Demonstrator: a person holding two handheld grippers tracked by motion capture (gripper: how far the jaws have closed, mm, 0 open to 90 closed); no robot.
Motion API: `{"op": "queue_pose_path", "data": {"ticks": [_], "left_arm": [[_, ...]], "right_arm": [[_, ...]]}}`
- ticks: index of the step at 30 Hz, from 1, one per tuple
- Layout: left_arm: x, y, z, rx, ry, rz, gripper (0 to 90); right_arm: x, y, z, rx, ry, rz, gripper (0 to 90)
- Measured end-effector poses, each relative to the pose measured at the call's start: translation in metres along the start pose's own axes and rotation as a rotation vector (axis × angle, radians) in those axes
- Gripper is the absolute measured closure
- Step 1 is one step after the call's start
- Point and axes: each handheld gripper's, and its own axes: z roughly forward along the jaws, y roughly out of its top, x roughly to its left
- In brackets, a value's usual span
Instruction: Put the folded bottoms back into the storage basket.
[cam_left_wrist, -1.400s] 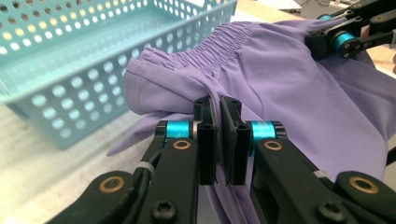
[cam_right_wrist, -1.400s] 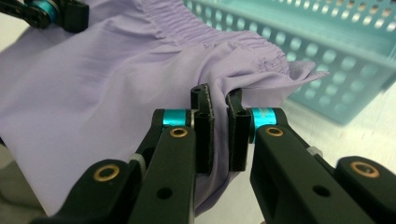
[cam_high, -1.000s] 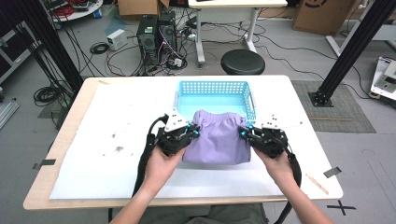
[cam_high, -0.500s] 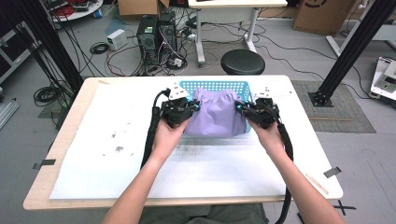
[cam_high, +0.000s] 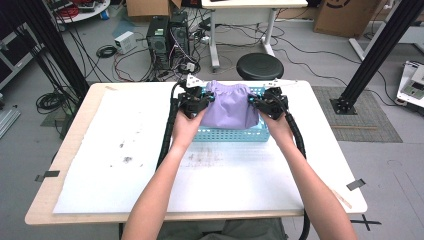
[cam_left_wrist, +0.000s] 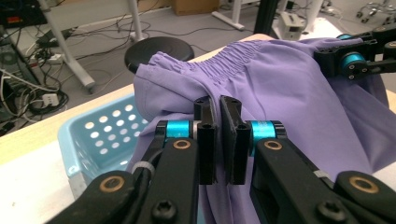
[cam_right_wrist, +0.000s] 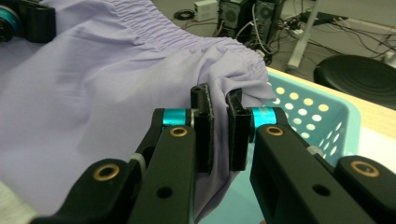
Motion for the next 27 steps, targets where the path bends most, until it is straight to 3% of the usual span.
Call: {"op": "queue_pose_path", "data": {"ticks": [5, 8, 14, 20, 23, 25, 27], "left_arm": [[0.007, -0.004, 0.011, 0.009, 0.008, 0.01, 85.3], [0.012, -0.007, 0.017, 0.01, 0.012, -0.011, 85.3], [0.02, -0.013, 0.026, 0.027, 0.03, -0.015, 85.2], [0.022, -0.015, 0.034, 0.064, 0.044, 0.002, 85.1], [0.02, -0.016, 0.037, 0.074, 0.051, 0.004, 84.7], [0.02, -0.017, 0.039, 0.084, 0.065, 0.008, 83.9], [0.021, -0.017, 0.038, 0.089, 0.09, 0.016, 76.2]], "right_arm": [[-0.006, 0.001, 0.013, 0.02, -0.014, 0.004, 84.6], [-0.009, 0.001, 0.019, 0.035, -0.024, -0.005, 84.6], [-0.013, 0.004, 0.028, 0.062, -0.044, -0.014, 84.3], [-0.015, 0.001, 0.039, 0.107, -0.049, -0.03, 83.9], [-0.015, 0.001, 0.039, 0.102, -0.059, -0.035, 83.7], [-0.016, 0.001, 0.04, 0.11, -0.061, -0.04, 80.5], [-0.018, 0.001, 0.04, 0.125, -0.073, -0.027, 69.2]]}}
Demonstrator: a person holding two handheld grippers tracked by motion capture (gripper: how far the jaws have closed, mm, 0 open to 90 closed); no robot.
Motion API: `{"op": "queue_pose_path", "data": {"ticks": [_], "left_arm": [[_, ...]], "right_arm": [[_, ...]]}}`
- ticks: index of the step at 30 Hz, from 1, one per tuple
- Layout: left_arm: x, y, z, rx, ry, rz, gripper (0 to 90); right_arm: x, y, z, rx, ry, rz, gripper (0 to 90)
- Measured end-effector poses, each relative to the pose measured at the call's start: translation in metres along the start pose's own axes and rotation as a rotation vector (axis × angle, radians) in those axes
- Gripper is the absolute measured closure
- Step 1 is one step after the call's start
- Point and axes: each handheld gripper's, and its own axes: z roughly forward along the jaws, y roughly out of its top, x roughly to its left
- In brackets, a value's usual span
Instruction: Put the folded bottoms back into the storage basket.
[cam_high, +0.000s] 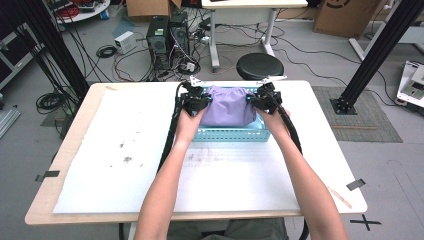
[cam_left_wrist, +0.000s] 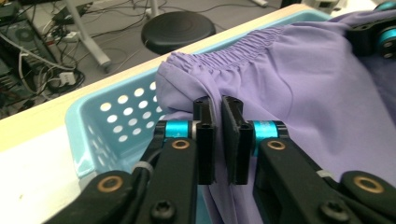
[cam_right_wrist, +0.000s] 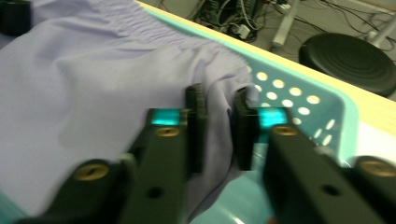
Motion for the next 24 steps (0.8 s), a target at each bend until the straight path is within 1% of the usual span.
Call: {"op": "queue_pose_path", "data": {"ticks": [1, 2, 3, 4, 5, 6, 8, 10, 11, 12, 14, 15, 16, 17, 18, 19, 20, 21, 22, 24], "left_arm": [[0.001, 0.0, -0.001, -0.004, 0.006, -0.001, 75.2], [0.002, 0.0, -0.002, -0.008, 0.009, -0.007, 72.7], [0.003, -0.001, -0.004, -0.012, 0.013, -0.017, 68.4], [0.004, -0.001, -0.006, -0.013, 0.022, -0.017, 64.1], [0.006, -0.001, -0.009, -0.014, 0.024, -0.013, 60.0], [0.007, -0.001, -0.012, -0.02, 0.023, -0.012, 57.6], [0.009, -0.001, -0.018, -0.027, 0.023, -0.011, 53.0], [0.012, -0.002, -0.028, -0.036, 0.016, -0.006, 49.6], [0.014, -0.002, -0.033, -0.044, 0.005, -0.002, 47.6], [0.015, -0.003, -0.039, -0.061, -0.004, -0.008, 46.6], [0.017, -0.005, -0.052, -0.075, -0.015, 0.003, 44.4], [0.018, -0.007, -0.058, -0.092, -0.03, -0.002, 42.8], [0.018, -0.008, -0.065, -0.102, -0.049, 0.003, 42.1], [0.018, -0.01, -0.071, -0.106, -0.06, 0.002, 40.7], [0.018, -0.011, -0.078, -0.108, -0.075, 0.007, 38.7], [0.018, -0.013, -0.085, -0.117, -0.093, 0.007, 37.8], [0.017, -0.016, -0.092, -0.129, -0.1, 0.009, 37.0], [0.016, -0.018, -0.099, -0.142, -0.11, 0.023, 35.8], [0.015, -0.02, -0.104, -0.147, -0.117, 0.027, 35.3], [0.011, -0.025, -0.114, -0.162, -0.127, 0.045, 34.7]], "right_arm": [[-0.002, 0.0, 0.001, 0.012, -0.002, 0.0, 65.6], [-0.003, 0.0, 0.002, 0.022, -0.018, 0.0, 60.5], [-0.005, 0.0, 0.001, 0.019, -0.037, 0.005, 55.7], [-0.007, 0.0, -0.001, 0.012, -0.048, 0.012, 53.8], [-0.01, 0.0, -0.004, 0.009, -0.045, 0.026, 53.3], [-0.012, 0.0, -0.006, 0.001, -0.042, 0.033, 51.2], [-0.014, 0.0, -0.012, -0.006, -0.045, 0.042, 49.9], [-0.016, 0.0, -0.02, -0.022, -0.03, 0.039, 48.7], [-0.017, -0.001, -0.024, -0.031, -0.027, 0.033, 48.2], [-0.016, -0.001, -0.028, -0.042, -0.021, 0.03, 47.3], [-0.016, -0.004, -0.036, -0.06, -0.015, 0.015, 45.6], [-0.016, -0.005, -0.04, -0.063, -0.012, 0.011, 45.1], [-0.015, -0.007, -0.045, -0.069, -0.005, 0.004, 44.7], [-0.014, -0.01, -0.049, -0.082, 0.001, -0.009, 44.3], [-0.013, -0.013, -0.054, -0.089, 0.011, -0.012, 43.9], [-0.011, -0.016, -0.059, -0.097, 0.017, -0.019, 44.0], [-0.009, -0.019, -0.064, -0.111, 0.022, -0.027, 44.0], [-0.007, -0.022, -0.069, -0.119, 0.028, -0.032, 43.8], [-0.005, -0.026, -0.074, -0.125, 0.039, -0.038, 42.8], [-0.001, -0.028, -0.08, -0.106, 0.053, -0.045, 41.0]]}}
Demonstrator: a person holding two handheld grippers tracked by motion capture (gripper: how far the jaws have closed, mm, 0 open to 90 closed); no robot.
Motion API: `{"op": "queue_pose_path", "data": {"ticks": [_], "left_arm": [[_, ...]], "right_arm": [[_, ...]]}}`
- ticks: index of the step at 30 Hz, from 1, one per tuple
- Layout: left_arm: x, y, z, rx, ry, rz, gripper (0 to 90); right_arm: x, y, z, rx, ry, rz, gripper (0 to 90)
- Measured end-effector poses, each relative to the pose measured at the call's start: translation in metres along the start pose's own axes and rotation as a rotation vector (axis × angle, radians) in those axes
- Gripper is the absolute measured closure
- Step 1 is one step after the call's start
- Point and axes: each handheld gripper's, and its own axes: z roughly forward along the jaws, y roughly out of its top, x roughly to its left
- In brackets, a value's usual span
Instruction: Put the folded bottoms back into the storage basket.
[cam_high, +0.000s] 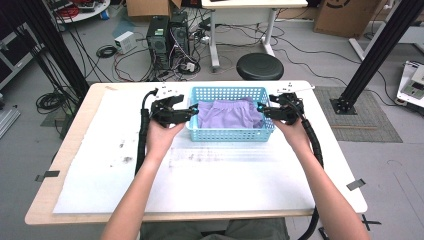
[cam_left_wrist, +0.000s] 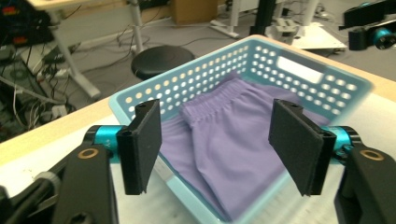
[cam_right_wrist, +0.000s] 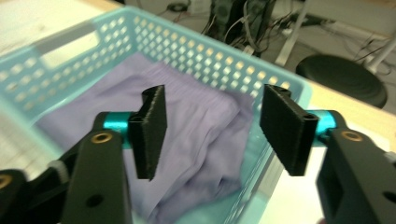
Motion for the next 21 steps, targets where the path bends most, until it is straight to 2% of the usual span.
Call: {"op": "queue_pose_path", "data": {"ticks": [3, 8, 12, 18, 21], "left_arm": [[-0.009, -0.005, -0.013, -0.023, -0.02, 0.018, 33.8], [-0.028, -0.016, -0.031, -0.056, -0.053, 0.042, 33.1], [-0.046, -0.029, -0.044, -0.091, -0.05, 0.073, 33.1], [-0.059, -0.05, -0.058, -0.089, -0.097, 0.075, 30.9], [-0.062, -0.061, -0.063, -0.085, -0.107, 0.076, 29.4]], "right_arm": [[0.01, -0.009, -0.016, -0.055, 0.013, -0.017, 41.7], [0.022, -0.025, -0.035, -0.081, 0.034, -0.023, 39.9], [0.031, -0.043, -0.049, -0.108, 0.03, -0.024, 38.1], [0.038, -0.069, -0.061, -0.122, 0.018, -0.021, 32.6], [0.04, -0.083, -0.065, -0.138, 0.015, -0.01, 31.2]]}}
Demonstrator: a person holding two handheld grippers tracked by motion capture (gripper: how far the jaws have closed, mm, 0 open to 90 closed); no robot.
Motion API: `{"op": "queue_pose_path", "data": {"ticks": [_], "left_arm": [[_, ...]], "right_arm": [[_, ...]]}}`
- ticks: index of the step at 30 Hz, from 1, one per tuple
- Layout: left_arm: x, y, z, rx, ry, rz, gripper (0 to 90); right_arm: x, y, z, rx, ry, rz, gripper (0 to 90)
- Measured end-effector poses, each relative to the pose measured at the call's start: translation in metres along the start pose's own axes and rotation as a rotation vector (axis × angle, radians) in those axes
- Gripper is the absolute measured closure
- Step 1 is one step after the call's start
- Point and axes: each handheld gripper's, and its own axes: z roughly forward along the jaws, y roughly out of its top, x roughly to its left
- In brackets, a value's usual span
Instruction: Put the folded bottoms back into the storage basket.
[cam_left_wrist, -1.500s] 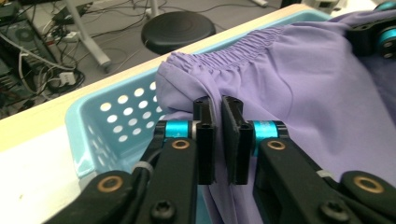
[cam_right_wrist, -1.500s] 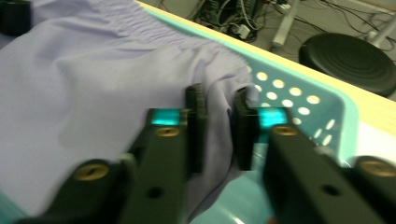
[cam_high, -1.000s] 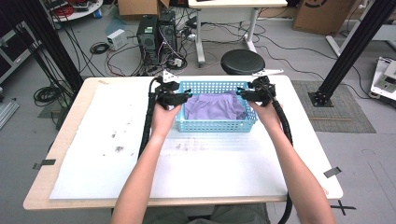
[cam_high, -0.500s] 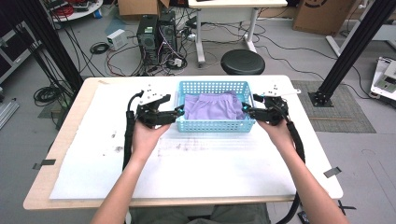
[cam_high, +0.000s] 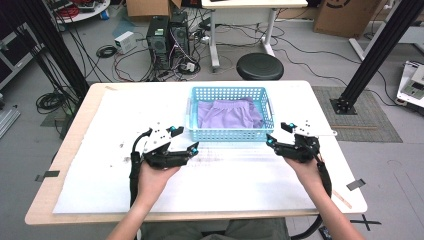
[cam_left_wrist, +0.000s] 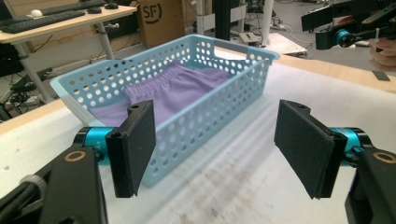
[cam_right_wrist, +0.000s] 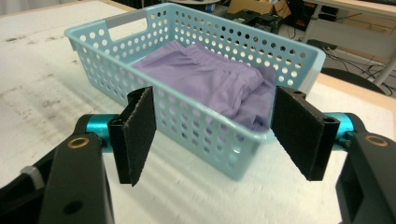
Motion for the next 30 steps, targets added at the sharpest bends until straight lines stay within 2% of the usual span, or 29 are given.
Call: {"op": "queue_pose_path", "data": {"ticks": [3, 7, 13, 22, 26, 30], "left_arm": [[-0.003, -0.01, -0.005, -0.005, 0.012, 0.015, 29.4], [-0.002, -0.02, -0.011, -0.016, 0.026, 0.015, 29.3], [-0.003, -0.034, -0.016, 0.007, 0.042, 0.015, 29.1], [-0.003, -0.042, -0.011, 0.047, 0.035, 0.015, 29.1], [-0.003, -0.043, -0.008, 0.074, 0.038, 0.052, 28.8], [-0.003, -0.044, -0.007, 0.077, 0.037, 0.043, 28.8]], "right_arm": [[0.003, -0.013, -0.006, -0.022, -0.003, 0.004, 31.1], [0.007, -0.024, -0.011, -0.02, -0.005, 0.004, 30.8], [0.01, -0.038, -0.016, -0.019, -0.003, 0.011, 30.2], [0.007, -0.046, -0.014, 0.0, -0.009, 0.028, 29.0], [0.007, -0.047, -0.012, 0.005, -0.007, 0.024, 28.7], [0.008, -0.048, -0.01, 0.008, -0.004, 0.014, 28.7]]}}
